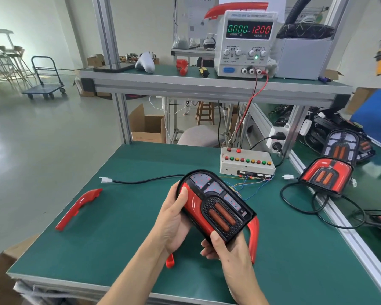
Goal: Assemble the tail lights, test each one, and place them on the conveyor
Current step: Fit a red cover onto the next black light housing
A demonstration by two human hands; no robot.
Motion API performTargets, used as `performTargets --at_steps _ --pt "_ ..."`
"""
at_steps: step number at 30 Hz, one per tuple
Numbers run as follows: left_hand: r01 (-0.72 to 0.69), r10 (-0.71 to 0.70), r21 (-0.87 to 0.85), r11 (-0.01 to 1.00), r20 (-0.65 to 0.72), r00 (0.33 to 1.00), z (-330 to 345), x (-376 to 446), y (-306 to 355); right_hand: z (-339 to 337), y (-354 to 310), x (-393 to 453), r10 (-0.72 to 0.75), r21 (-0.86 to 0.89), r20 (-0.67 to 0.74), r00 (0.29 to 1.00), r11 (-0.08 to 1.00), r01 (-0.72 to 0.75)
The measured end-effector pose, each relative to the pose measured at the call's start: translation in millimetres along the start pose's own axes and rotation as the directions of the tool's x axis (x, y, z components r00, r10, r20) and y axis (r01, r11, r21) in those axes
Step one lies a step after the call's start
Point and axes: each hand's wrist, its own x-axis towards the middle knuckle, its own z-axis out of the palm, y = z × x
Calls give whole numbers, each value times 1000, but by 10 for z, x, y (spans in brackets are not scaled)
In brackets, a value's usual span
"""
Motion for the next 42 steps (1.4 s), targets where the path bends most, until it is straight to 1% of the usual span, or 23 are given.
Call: performTargets --at_steps 3,7,12,19,22,25,27,31,33,36,39,42 --pt "-21 21 0 1000 -8 1000 0 8 -7 6 2 5 18 -3 0 1000 1000 -18" --pt "-12 10 -34 999 -47 999 33 9 -10 30 -10 14 45 3 -39 998 999 -44" --pt "-17 15 -40 999 -58 998 68 -1 21 22 7 6 48 -50 -17 999 998 -48" --pt "-11 10 -12 1000 -76 997 120 4 8 -4 -9 0 62 16 3 998 998 -62" --pt "-8 7 -11 1000 -91 996 124 2 -12 6 -7 3 65 52 -23 998 997 -64" --pt "7 -12 -35 999 -135 991 131 -5 -58 -17 14 15 65 81 -44 997 995 -61" --pt "16 -25 -58 998 -161 987 117 -11 -85 -25 20 21 60 77 -46 997 995 -57" --pt "19 -28 -52 998 -185 982 104 -10 -110 -27 21 20 48 53 -51 998 998 -45" --pt "35 -44 -58 998 -170 985 95 -27 -103 -31 21 26 46 58 -56 997 997 -43" --pt "62 -62 0 998 -84 995 40 -93 -76 -31 22 27 45 50 -36 998 998 -44" --pt "2 0 69 998 -34 999 -18 -120 -50 -32 12 20 40 30 -12 999 999 -39" --pt "-21 25 72 997 -51 998 7 -118 -71 -44 17 15 24 31 -17 1000 999 -23"
